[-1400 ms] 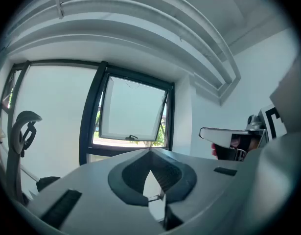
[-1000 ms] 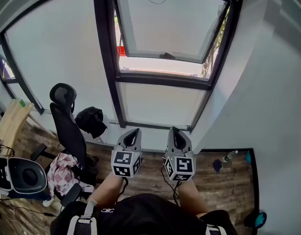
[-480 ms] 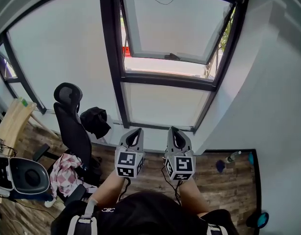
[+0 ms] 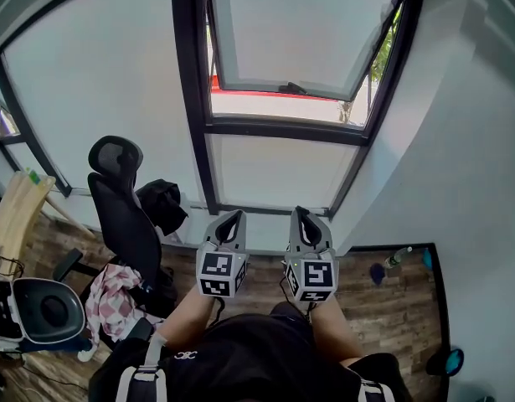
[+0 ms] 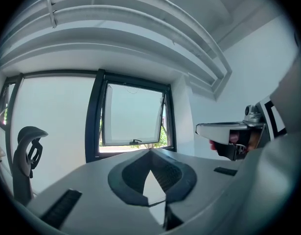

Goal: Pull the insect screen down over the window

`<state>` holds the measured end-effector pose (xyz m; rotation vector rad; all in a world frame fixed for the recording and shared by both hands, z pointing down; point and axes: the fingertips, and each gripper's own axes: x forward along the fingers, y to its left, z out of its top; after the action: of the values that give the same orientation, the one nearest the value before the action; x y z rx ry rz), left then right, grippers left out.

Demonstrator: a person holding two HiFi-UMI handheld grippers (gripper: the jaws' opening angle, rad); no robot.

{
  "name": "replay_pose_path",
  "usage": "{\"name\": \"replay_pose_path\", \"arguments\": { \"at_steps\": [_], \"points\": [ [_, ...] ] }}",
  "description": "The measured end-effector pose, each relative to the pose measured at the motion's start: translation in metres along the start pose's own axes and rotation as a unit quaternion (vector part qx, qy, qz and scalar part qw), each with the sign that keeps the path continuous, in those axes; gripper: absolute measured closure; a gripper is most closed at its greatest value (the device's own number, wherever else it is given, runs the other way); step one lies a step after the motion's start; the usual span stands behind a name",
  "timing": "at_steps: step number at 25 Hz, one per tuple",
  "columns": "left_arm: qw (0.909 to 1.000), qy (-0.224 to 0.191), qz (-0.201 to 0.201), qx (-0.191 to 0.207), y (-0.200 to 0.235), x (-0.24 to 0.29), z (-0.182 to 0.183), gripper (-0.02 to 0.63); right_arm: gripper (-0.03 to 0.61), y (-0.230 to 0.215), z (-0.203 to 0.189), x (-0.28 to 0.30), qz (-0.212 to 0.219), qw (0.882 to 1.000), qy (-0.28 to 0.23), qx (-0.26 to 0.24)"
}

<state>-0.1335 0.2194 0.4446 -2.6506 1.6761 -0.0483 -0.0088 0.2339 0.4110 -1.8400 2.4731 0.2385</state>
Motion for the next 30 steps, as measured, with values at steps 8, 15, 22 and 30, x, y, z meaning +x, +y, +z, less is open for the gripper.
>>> {"name": "replay_pose_path", "arguments": {
  "at_steps": [8,15,22,30],
  "points": [
    [0.9998,0.004,0.021,-0.002,0.037,0.021,-0.012,0.6,0.573,-0.008,-0.022,0.025,-0.008,1.0,0.003,0.025],
    [0.9995,0.006,0.031,0.004,0.057,0.069,-0.02,0.601,0.573,-0.03,-0.038,0.077,-0.007,1.0,-0.004,0.029],
    [0.9989,0.026,0.04,0.005,0.075,0.14,-0.039,0.601,0.573,-0.068,-0.068,0.141,-0.008,0.999,0.009,0.039],
    [0.9982,0.049,0.033,-0.006,0.091,0.255,-0.052,0.6,0.574,-0.126,-0.104,0.236,0.002,0.998,0.038,0.044]
  ]
}}
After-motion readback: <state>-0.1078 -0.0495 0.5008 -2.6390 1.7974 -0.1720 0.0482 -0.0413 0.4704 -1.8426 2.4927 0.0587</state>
